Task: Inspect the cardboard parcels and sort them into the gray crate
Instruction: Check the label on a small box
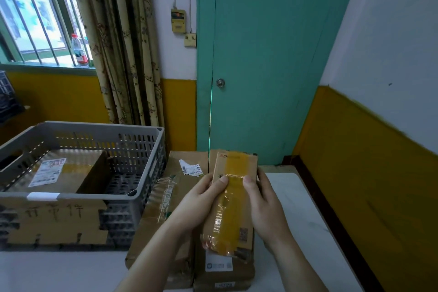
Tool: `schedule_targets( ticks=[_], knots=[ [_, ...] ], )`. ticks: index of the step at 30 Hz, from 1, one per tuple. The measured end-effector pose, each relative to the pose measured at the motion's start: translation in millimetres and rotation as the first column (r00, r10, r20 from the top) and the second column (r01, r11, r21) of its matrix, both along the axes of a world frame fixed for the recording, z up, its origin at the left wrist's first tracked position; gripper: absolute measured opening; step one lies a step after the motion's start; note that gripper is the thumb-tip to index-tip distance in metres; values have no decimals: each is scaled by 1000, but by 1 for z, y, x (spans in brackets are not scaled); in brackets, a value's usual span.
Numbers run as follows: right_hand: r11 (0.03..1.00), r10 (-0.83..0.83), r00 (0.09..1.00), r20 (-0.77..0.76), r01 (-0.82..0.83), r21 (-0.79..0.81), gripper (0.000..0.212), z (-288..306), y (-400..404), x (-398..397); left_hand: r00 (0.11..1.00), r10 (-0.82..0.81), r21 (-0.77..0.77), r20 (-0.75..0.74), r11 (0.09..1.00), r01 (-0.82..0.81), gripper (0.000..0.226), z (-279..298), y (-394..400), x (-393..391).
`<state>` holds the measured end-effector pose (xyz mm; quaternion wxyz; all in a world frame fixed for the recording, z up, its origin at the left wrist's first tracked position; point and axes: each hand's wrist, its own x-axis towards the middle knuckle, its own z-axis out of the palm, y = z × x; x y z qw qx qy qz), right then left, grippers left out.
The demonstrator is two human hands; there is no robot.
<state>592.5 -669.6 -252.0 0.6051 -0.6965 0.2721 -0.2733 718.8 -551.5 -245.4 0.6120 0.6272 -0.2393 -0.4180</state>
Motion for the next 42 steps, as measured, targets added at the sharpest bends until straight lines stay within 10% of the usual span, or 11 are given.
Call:
schedule_targets(
  ticks=[25,42],
  knots=[
    [993,99,994,-53,-95,77,31,6,0,-5,998,35,-68,58,997,-31,90,5,-6,7],
    [997,67,998,6,-66,-50,52,11,3,-3,953,237,-141,186,967,-213,18,0,-5,6]
  ],
)
